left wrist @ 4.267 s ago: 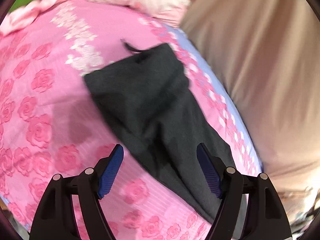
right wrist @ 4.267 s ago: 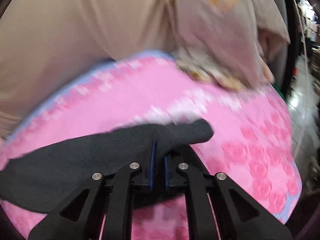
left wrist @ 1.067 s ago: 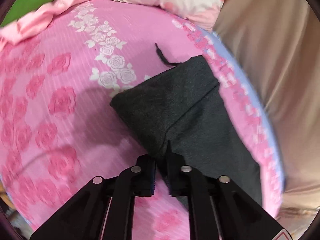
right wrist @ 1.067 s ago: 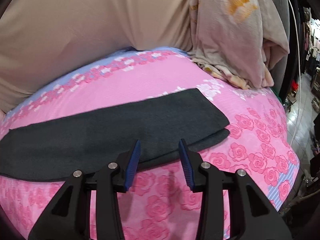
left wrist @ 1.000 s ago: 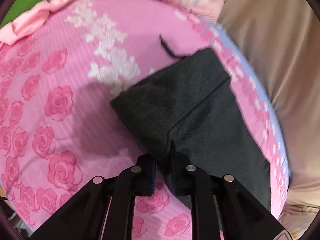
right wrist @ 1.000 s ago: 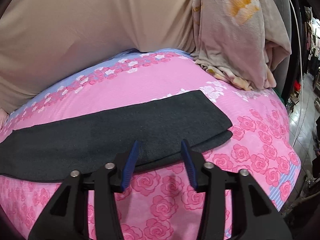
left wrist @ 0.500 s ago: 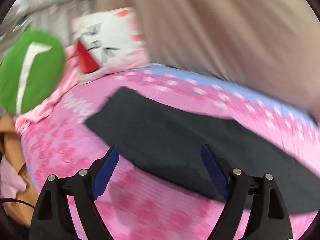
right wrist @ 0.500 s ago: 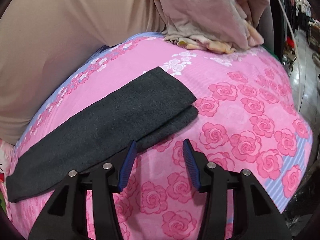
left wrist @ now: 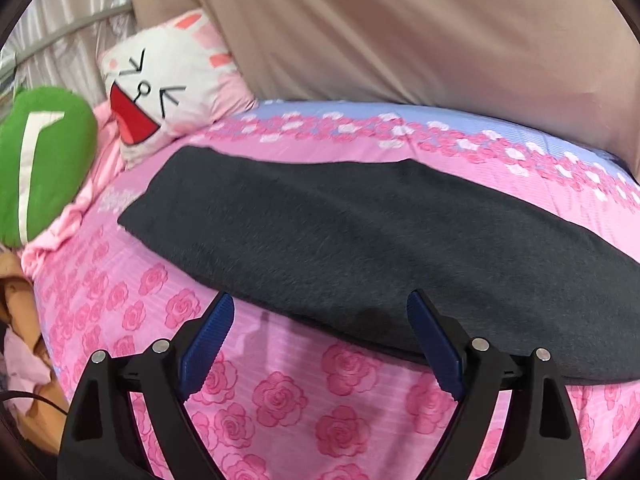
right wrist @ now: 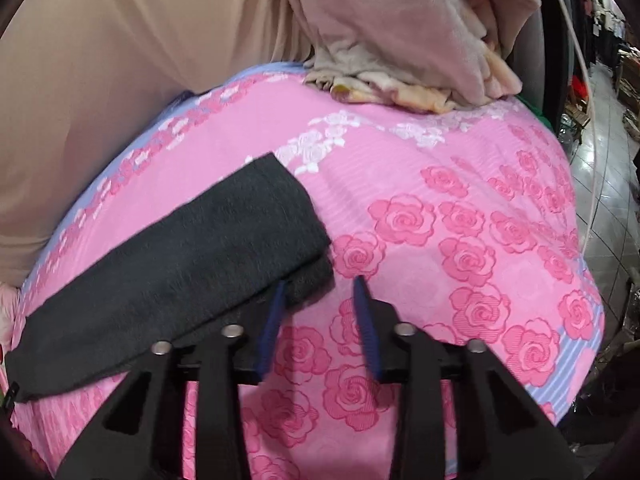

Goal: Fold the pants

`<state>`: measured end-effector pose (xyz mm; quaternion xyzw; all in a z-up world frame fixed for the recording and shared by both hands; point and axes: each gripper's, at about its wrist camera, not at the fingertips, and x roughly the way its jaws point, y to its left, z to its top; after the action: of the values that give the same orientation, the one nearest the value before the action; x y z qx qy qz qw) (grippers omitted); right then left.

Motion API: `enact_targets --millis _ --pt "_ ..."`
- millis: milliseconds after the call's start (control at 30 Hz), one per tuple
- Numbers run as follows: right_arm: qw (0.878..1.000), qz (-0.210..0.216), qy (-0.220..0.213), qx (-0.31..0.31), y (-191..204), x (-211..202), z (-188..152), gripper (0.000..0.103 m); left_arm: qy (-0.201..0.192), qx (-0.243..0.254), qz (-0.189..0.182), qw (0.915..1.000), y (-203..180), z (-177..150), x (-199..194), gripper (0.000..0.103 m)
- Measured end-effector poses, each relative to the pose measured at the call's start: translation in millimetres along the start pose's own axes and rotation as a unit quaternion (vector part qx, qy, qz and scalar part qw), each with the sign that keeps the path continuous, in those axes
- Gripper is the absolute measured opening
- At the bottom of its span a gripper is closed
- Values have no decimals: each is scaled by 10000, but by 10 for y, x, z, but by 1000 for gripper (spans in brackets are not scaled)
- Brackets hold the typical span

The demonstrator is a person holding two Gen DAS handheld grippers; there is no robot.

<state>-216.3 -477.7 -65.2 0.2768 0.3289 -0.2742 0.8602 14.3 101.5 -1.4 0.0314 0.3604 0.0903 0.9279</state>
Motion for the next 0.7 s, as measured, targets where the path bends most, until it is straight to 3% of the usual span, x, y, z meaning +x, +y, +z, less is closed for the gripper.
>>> enact_targets --millis 33,100,200,267,333,367,433,567,700 --pt "10000 -6 16 -85 25 15 16 28 44 -45 11 10000 16 -1 27 86" --pt "9995 -56 59 -299 109 57 65 6 203 -92 6 9998 30 1 93 86" --pt "9963 -276 -369 -731 270 -157 173 5 338 -199 -46 9992 43 6 105 86" --pt "9959 -280 -585 -629 200 -290 247 5 289 -196 -115 9993 28 11 47 86" --pt "9970 -393 -343 -576 63 -92 250 5 201 -98 -133 9997 -22 6 -1 86" --pt "9977 -410 -21 -541 10 111 201 5 172 -37 -149 9997 -62 2 -14 86" --pt "9969 -410 -75 -663 54 100 177 6 215 100 -173 9996 -150 -3 -14 86" --pt "9940 -585 -744 -551 138 -293 153 12 238 288 -339 9987 -265 -22 -51 86" --pt "9939 90 -854 -690 429 -532 94 12 328 274 -435 9981 -270 17 -20 86"
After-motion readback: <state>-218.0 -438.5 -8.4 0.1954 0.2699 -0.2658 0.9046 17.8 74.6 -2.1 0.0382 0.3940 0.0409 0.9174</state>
